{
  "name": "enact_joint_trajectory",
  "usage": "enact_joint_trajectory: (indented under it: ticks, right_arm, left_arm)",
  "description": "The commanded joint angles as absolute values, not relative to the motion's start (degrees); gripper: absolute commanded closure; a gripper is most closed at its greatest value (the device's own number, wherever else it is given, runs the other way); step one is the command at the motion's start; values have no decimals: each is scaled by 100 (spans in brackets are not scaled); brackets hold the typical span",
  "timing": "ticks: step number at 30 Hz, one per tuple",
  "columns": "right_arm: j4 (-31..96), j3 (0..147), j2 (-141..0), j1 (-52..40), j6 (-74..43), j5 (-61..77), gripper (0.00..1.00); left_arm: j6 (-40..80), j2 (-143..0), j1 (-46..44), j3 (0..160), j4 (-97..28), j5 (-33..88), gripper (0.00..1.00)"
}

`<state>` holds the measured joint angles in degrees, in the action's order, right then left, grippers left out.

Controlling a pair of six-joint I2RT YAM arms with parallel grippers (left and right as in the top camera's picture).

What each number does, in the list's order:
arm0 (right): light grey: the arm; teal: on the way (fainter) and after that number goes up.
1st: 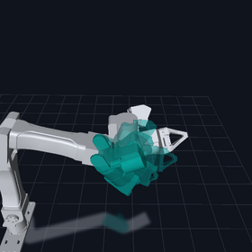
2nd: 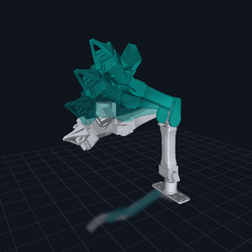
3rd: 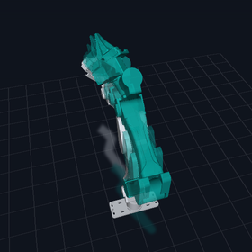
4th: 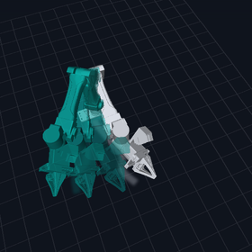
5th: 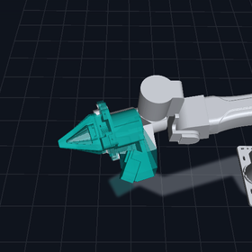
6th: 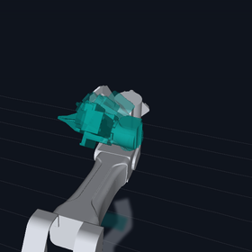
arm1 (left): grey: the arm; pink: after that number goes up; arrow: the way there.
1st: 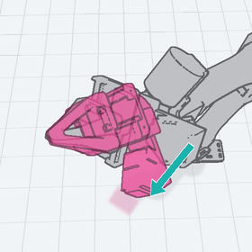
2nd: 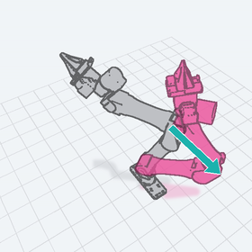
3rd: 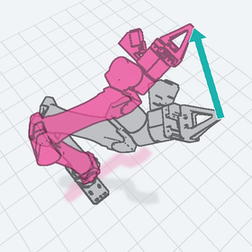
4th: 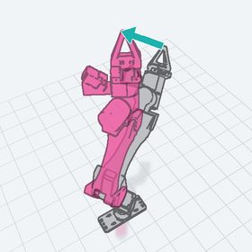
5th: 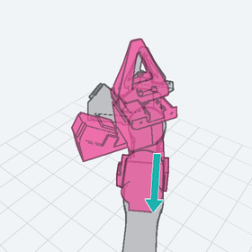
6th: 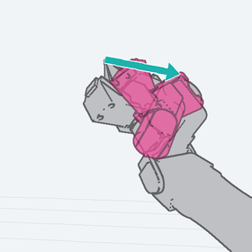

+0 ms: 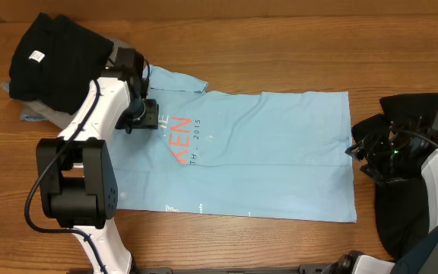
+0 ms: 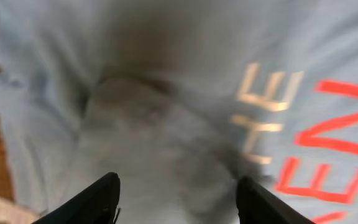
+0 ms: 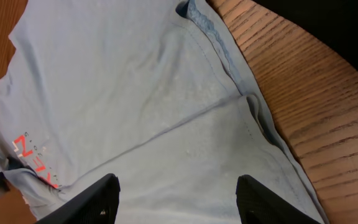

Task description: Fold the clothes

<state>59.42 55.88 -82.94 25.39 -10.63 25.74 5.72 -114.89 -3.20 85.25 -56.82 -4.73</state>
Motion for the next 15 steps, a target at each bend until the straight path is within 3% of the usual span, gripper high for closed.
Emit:
enact_joint_trajectory:
  ticks: [1,7,15]
  right_arm:
    - [5924,5697,-8294,2512,-1041,2512,36]
    - [5927,5697,-8294,2512,-1041,2515,36]
    - [5929,5697,-8294,2512,-1041,2515,36]
  left_arm:
    - [1094,-11432,-158,8370,-5697,-917,40]
    - [1597,-11432,246,8217,-5717,-941,50]
    - [1009,-11430,486,8379,-5645,-484,45]
